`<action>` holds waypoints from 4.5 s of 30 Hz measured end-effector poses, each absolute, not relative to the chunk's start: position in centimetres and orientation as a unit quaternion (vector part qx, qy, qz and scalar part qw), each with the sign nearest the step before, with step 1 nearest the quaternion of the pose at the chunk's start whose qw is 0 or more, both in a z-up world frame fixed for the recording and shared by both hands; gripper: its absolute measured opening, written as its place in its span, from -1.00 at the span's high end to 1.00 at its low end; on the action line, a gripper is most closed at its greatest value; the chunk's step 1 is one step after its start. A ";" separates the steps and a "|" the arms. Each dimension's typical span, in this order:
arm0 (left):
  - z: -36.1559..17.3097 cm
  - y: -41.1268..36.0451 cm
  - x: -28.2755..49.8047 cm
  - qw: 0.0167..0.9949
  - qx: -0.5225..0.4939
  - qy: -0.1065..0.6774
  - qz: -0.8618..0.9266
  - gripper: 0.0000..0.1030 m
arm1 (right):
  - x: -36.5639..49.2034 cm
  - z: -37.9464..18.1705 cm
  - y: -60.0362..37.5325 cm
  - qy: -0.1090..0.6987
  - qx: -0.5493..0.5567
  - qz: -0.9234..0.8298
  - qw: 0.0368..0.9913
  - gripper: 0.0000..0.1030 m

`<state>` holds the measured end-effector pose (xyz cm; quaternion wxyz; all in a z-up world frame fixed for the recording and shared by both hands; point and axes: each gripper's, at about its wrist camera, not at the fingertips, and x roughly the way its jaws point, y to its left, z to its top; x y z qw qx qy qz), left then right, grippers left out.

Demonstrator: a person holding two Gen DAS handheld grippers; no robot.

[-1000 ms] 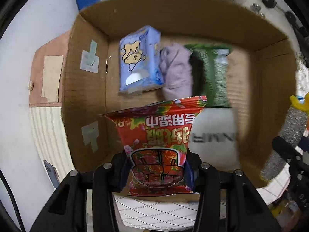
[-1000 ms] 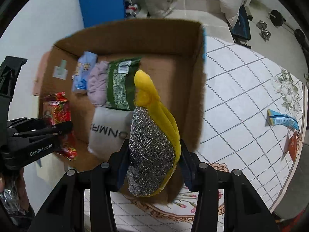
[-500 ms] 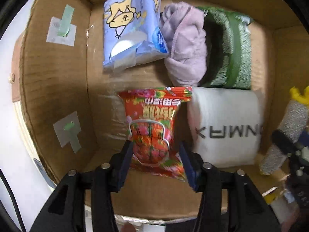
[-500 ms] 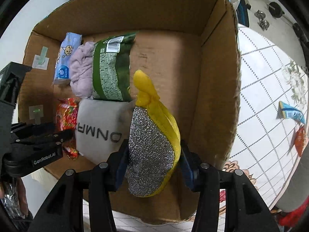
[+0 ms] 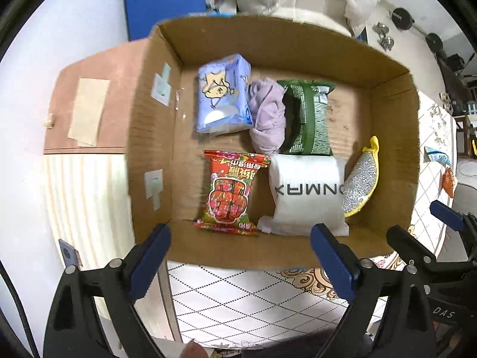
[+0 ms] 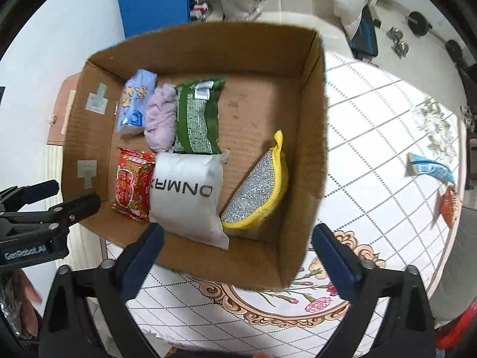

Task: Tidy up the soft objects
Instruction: 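Lower the red bag and sponge into the box and open both grippers, then lift both grippers out of the box toward the remaining snacks, then grasp the blue stick snack with the left gripper while the right grasps the panda-print snack bag, then carry both snacks into the box and open both grippers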

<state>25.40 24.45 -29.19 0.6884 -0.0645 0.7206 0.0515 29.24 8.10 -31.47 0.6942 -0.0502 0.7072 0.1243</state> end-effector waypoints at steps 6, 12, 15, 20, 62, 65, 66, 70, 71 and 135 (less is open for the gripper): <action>-25.8 23.9 22.9 0.733 -0.067 0.673 0.074 -0.89 | 26.2 -27.7 7.4 0.676 -0.060 0.122 0.724 -1.00; -22.4 22.7 19.6 0.766 -0.063 0.632 0.097 -0.89 | 22.7 -24.7 6.8 0.642 -0.062 0.127 0.754 -1.00; -21.1 22.0 18.2 0.779 -0.061 0.615 0.103 -0.89 | 21.4 -23.3 6.2 0.626 -0.059 0.125 0.767 -1.00; -19.0 21.2 16.2 0.799 -0.058 0.588 0.113 -0.89 | 19.4 -20.2 4.8 0.606 -0.042 0.127 0.784 -1.00; -39.6 -29.0 40.1 0.643 0.372 0.628 -0.231 -0.48 | 28.8 -33.2 -45.5 0.637 0.316 -0.119 0.693 -0.99; -42.9 -30.6 40.3 0.603 0.388 0.652 -0.247 -0.48 | 29.9 -34.9 -46.3 0.650 0.323 -0.111 0.679 -0.99; -43.8 -30.9 40.3 0.593 0.394 0.658 -0.247 -0.48 | 30.3 -35.4 -46.2 0.654 0.326 -0.109 0.674 -0.99; -44.4 -30.8 40.8 0.592 0.359 0.680 -0.241 0.09 | 31.8 -37.4 -46.1 0.661 0.354 -0.098 0.654 -0.98; -44.3 -30.3 41.2 0.590 0.334 0.698 -0.230 0.31 | 32.2 -37.9 -46.0 0.663 0.362 -0.097 0.649 -0.98; -45.2 -12.6 30.9 0.536 0.255 0.795 -0.126 0.18 | 27.9 -30.6 -24.4 0.676 0.200 0.002 0.709 0.31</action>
